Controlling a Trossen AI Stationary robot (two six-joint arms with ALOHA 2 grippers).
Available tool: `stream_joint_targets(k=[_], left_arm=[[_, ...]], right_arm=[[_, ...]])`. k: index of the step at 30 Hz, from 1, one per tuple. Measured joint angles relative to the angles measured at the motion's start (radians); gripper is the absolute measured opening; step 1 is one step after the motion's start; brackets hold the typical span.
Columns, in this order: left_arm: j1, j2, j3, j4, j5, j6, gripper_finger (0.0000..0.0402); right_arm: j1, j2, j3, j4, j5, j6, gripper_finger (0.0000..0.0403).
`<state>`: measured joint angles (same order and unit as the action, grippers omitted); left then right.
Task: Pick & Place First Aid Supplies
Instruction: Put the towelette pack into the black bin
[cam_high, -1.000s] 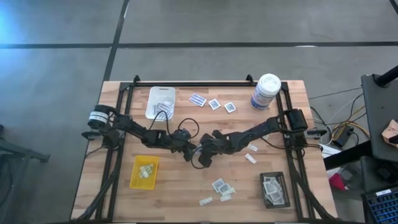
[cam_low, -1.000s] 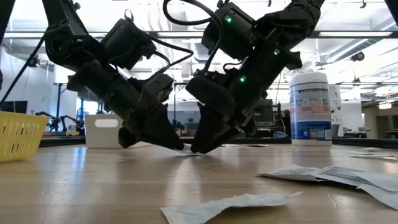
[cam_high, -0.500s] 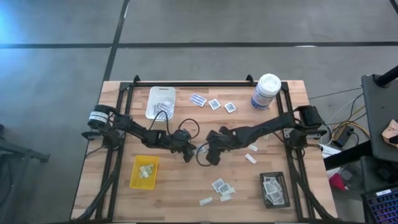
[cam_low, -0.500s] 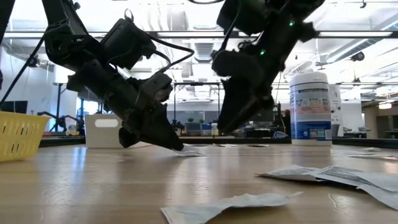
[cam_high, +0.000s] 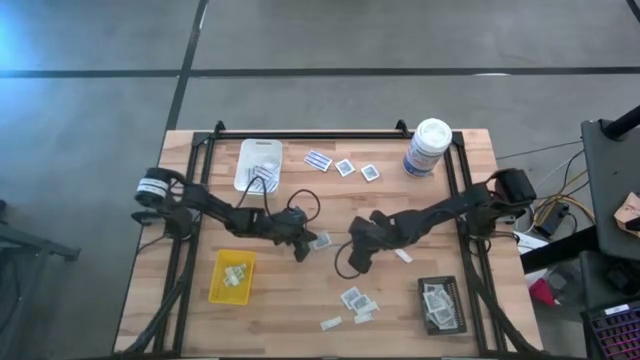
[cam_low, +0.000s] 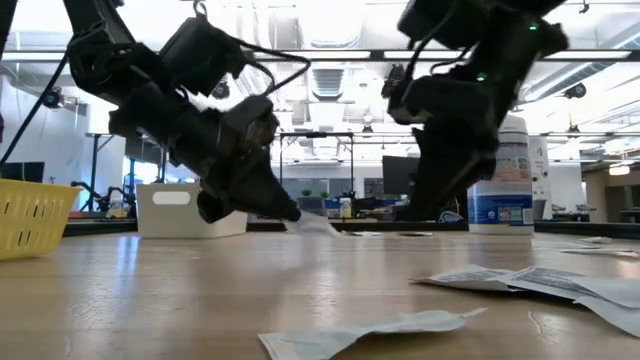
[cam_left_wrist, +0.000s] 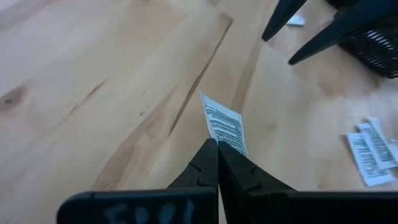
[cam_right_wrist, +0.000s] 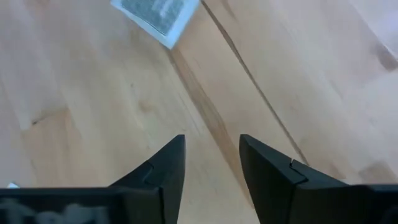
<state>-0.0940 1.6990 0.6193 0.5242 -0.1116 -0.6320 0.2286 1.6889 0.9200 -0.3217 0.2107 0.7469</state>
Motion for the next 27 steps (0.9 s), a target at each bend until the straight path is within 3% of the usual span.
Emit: stream_joint_targets(k=[5,14,19,27], left_arm=[[-0.004,-0.042,0.0,-0.001,0.02,0.04,0.0],[-0.066,-0.101,0.0,0.001,0.046,0.26,0.0],[-0.118,-0.109,0.011,0.005,0.045,0.352,0.0],[-0.152,-0.109,0.011,0.034,0.025,0.372,0.0]], right_arm=[[0.045,-0.005,-0.043,0.074,0.048,0.07,0.0138],[0.084,-0.005,-0.109,0.436,0.053,0.072,0.0128],[0.083,-0.005,-0.098,0.472,0.053,0.065,0.0134],[0.084,-0.005,-0.081,0.487,0.048,0.056,0.015]])
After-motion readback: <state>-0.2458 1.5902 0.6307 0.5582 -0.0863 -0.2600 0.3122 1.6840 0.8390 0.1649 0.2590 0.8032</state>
